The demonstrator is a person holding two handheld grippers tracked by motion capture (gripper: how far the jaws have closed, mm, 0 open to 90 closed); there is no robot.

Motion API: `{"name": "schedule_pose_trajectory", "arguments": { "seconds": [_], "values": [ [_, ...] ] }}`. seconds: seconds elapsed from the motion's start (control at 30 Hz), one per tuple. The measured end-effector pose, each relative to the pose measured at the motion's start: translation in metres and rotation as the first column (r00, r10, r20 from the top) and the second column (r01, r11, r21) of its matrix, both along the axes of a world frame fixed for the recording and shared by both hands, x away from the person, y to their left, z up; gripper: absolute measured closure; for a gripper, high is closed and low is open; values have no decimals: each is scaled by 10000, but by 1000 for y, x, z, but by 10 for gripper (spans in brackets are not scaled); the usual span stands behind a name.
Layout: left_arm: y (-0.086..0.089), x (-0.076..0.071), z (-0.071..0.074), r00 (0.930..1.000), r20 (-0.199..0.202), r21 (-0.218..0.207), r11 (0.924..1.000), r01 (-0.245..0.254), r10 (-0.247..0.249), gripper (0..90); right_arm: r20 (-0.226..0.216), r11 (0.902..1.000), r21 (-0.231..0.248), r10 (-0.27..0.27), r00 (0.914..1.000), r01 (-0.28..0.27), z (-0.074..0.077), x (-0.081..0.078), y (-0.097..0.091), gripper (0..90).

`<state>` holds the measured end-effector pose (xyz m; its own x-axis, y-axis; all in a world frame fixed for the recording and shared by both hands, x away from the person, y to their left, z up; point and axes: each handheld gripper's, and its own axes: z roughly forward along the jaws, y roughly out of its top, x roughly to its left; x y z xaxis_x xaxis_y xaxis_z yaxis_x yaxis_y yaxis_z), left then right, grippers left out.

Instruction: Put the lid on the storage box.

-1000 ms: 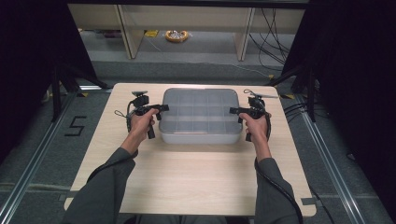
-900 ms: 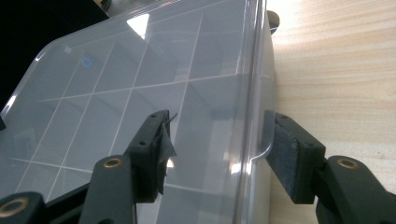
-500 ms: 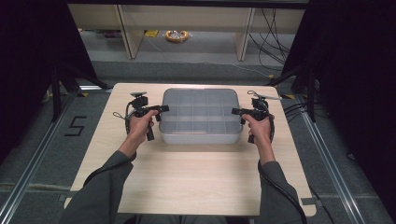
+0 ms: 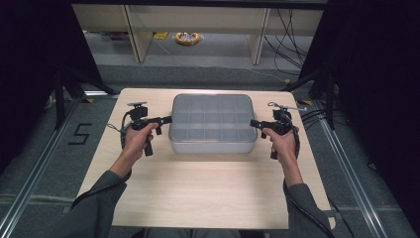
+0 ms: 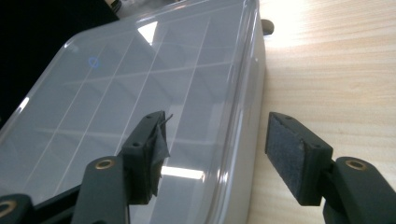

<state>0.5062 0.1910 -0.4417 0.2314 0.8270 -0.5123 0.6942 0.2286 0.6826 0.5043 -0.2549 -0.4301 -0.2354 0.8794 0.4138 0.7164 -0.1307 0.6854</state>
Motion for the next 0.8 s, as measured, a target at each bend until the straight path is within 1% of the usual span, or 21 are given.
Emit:
{"name": "schedule_pose_trajectory", "arguments": {
  "seconds": [0.07, 0.1, 0.13, 0.17, 0.2, 0.27, 0.3, 0.33, 0.4, 0.43, 0.47, 0.5, 0.53, 0.57, 0.6, 0.63, 0.67, 0.7, 0.73, 0.77, 0.8],
  "values": [
    [2, -7, -1, 9999, 23, 31, 9999, 162, -162, 419, 323, 9990, -296, 343, 9989, -334, 0, -7, -3, 405],
    [4, -11, -2, 9998, 34, 8, 9998, 219, -220, 419, 456, 9972, -588, 480, 9978, -453, 0, -17, -4, 410],
    [4, -14, -2, 9997, 15, 10, 9997, 245, -245, 419, 456, 9972, -588, 480, 9978, -453, 0, -17, -4, 410],
    [6, -19, -3, 9994, 15, -24, 9994, 339, -339, 419, 424, 9962, -679, 579, 9974, -550, 1, -23, -5, 411],
    [6, -22, -4, 9991, 8, -20, 9991, 415, -415, 420, 494, 9941, -898, 658, 9966, -611, 0, -29, -6, 412],
    [7, -30, -5, 9985, 45, -58, 9985, 548, -548, 419, 556, 9913, -1072, 828, 9950, -765, -1, -40, -6, 412],
    [8, -34, -6, 9982, 82, -28, 9982, 594, -594, 419, 585, 9901, -1108, 934, 9939, -865, -1, -44, -7, 413],
    [8, -38, -7, 9978, 136, 36, 9979, 651, -652, 420, 642, 9876, -1288, 987, 9930, -898, -2, -49, -7, 413],
    [7, -45, -9, 9973, 239, 154, 9975, 690, -694, 420, 669, 9851, -1424, 1068, 9920, -965, -3, -56, -6, 418],
    [7, -47, -9, 9969, 266, 236, 9970, 738, -745, 422, 502, 9800, -1669, 1179, 9917, -1081, -4, -59, -5, 418],
    [6, -49, -10, 9970, 292, 300, 9970, 712, -721, 422, 495, 9791, -1705, 1207, 9915, -1106, -5, -60, -4, 420],
    [5, -50, -11, 9969, 299, 280, 9970, 717, -725, 422, 572, 9772, -1828, 1203, 9911, -1081, -7, -60, -3, 424],
    [5, -51, -11, 9966, 279, 282, 9966, 771, -779, 423, 532, 9746, -1923, 1272, 9904, -1148, -8, -60, -3, 429],
    [4, -52, -12, 9960, 290, 303, 9961, 834, -843, 423, 263, 9821, -1662, 946, 9952, -889, -9, -61, 2, 436],
    [4, -53, -13, 9960, 269, 332, 9959, 841, -850, 423, 445, 9735, -1985, 1247, 9912, -1135, -11, -58, -1, 443],
    [3, -53, -13, 9960, 257, 342, 9958, 852, -861, 423, 373, 9727, -2054, 1176, 9924, -1076, -12, -57, 0, 449],
    [3, -54, -14, 9959, 266, 336, 9958, 853, -862, 424, 275, 9768, -1855, 1139, 9931, -1069, -14, -56, 2, 450],
    [3, -54, -14, 9959, 263, 337, 9958, 852, -861, 424, 410, 9770, -1861, 1138, 9927, -1043, -16, -54, 2, 469],
    [3, -54, -14, 9958, 253, 342, 9956, 870, -879, 425, 399, 9761, -1927, 1102, 9931, -1006, -17, -52, 3, 466],
    [3, -55, -14, 9960, 224, 321, 9958, 858, -865, 425, 250, 9773, -1851, 1098, 9936, -1034, -17, -52, 5, 466],
    [3, -55, -15, 9961, 224, 287, 9960, 844, -850, 425, 320, 9783, -1761, 1163, 9927, -1089, -19, -51, 7, 474]
  ]
}}
